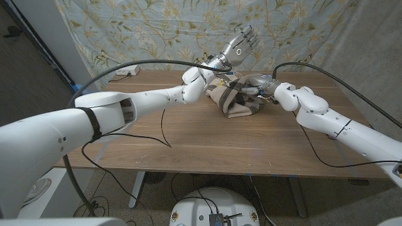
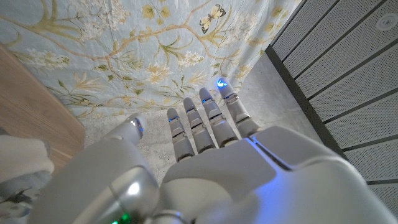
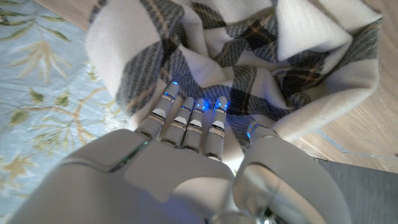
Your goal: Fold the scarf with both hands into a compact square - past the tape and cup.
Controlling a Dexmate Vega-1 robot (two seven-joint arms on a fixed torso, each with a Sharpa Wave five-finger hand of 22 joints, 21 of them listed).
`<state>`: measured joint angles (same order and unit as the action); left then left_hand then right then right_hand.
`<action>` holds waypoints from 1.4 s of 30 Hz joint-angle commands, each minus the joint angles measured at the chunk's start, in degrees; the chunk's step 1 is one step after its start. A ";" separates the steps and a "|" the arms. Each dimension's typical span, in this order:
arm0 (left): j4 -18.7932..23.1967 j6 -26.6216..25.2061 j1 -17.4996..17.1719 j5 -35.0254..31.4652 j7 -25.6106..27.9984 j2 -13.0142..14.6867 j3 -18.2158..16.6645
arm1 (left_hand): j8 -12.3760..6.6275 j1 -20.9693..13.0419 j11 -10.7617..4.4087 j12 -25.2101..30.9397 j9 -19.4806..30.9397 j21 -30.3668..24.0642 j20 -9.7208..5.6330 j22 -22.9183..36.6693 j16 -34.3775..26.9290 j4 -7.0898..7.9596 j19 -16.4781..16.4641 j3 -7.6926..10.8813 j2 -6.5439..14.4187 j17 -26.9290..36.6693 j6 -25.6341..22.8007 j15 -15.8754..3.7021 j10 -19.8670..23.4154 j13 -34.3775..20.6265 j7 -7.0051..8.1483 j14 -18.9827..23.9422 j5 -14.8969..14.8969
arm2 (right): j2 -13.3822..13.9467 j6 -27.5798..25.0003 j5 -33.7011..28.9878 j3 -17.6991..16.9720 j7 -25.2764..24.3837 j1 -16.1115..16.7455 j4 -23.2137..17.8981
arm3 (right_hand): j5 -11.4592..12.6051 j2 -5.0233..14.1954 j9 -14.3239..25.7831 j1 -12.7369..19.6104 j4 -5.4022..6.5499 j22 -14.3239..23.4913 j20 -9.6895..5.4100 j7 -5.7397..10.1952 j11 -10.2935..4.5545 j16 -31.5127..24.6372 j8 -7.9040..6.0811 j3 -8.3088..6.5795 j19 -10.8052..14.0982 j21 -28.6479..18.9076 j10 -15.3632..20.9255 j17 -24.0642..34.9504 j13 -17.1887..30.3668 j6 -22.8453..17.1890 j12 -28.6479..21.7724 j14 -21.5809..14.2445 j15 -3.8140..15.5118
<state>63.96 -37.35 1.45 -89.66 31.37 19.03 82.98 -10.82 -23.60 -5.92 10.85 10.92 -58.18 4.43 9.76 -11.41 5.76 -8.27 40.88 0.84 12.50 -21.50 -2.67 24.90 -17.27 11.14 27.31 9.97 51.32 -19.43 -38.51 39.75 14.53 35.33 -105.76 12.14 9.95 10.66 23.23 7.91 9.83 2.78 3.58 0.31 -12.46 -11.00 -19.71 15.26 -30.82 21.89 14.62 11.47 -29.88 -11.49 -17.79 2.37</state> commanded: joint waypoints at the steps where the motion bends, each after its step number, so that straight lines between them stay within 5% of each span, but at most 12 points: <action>1: 8.52 0.54 -5.35 -0.98 -1.46 5.18 -6.80 | -0.23 -0.11 -0.12 0.29 0.12 0.23 0.15 0.06 -0.11 -0.59 -0.22 0.07 -0.46 0.01 -0.68 -4.86 -0.26 -0.07 0.01 -0.11 0.33 | 5.81 -8.29 1.01 -6.37 -0.34 6.91 -8.69 | -0.21 -0.20 0.12 -0.29 0.03 0.12 -0.13 0.14 -0.22 -0.17 -0.15 -0.67 0.42 0.00 0.55 0.13 0.09 -0.52 -0.19 -0.42 1.19; 9: 13.43 1.03 -9.58 -1.46 -4.12 8.08 -11.97 | -0.24 0.17 -0.13 0.37 0.10 0.57 0.24 0.07 -0.11 -0.84 -0.06 0.06 -0.62 -0.20 -0.76 -4.80 -0.27 0.17 0.01 -0.22 0.35 | 9.31 -14.95 3.68 -12.42 -4.29 12.86 -13.87 | -0.25 -0.24 0.11 -0.31 -0.07 0.12 -0.13 0.21 -0.12 -0.25 -0.34 -0.93 0.49 0.21 0.94 -0.03 0.09 -1.12 -0.32 -0.71 1.17; 18: 21.24 2.42 -16.15 4.53 -6.43 10.61 -19.72 | -0.22 0.46 0.13 0.41 0.09 0.87 0.73 0.09 -0.09 -1.04 0.00 0.07 -0.66 -0.35 -0.75 -4.58 -0.35 0.40 -0.31 -0.46 0.37 | 10.13 -16.09 6.96 -16.15 -10.73 16.19 -15.94 | -0.30 -0.35 0.11 -0.18 -0.33 0.12 0.08 0.17 -0.23 -0.22 -0.31 -1.26 0.51 0.47 1.08 -0.25 0.08 -1.18 -0.33 -0.80 1.12; 26: 29.57 3.94 -22.91 11.71 -7.81 13.31 -27.03 | -0.34 0.62 0.59 0.51 0.08 1.21 0.97 0.11 -0.22 -1.41 0.15 -0.10 -0.57 -0.38 -1.10 -4.20 -0.31 0.65 -0.99 -0.61 0.38 | 7.32 -8.33 16.32 -21.06 -18.99 18.78 -13.23 | -0.31 -0.36 0.10 1.01 -1.67 0.13 0.17 0.08 -0.26 -0.22 -0.11 -1.91 0.89 0.66 0.85 -0.52 0.08 -0.82 -0.18 -0.73 1.13; 42: 46.11 9.85 -36.84 31.76 -9.90 17.88 -43.05 | -0.45 1.19 1.72 0.71 0.07 2.16 0.79 0.20 -0.95 -2.11 0.76 -0.97 0.47 -0.03 -1.69 -3.08 -0.20 1.29 -3.24 -0.69 0.51 | 3.03 7.13 33.25 -25.89 -24.18 19.75 -6.73 | -0.58 0.03 0.11 2.48 -3.31 0.16 0.25 -0.51 0.37 -0.36 0.31 -2.66 0.66 1.28 -0.15 -0.44 0.08 0.47 0.20 0.02 0.37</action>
<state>99.54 -31.57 -25.88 -72.30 22.08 34.31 51.26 -11.04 -22.55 -4.69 11.30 10.93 -56.17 5.02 9.74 -11.72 3.80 -7.85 39.87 0.84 12.14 -22.87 -2.67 24.57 -15.95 8.48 26.90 10.19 56.74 -21.38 -15.52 17.23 -5.44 53.89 -115.92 11.81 10.04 10.67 24.99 5.00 9.82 2.97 3.37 0.53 -12.46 -10.78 -22.18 15.89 -29.65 22.09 14.10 11.47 -29.67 -11.48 -17.77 2.36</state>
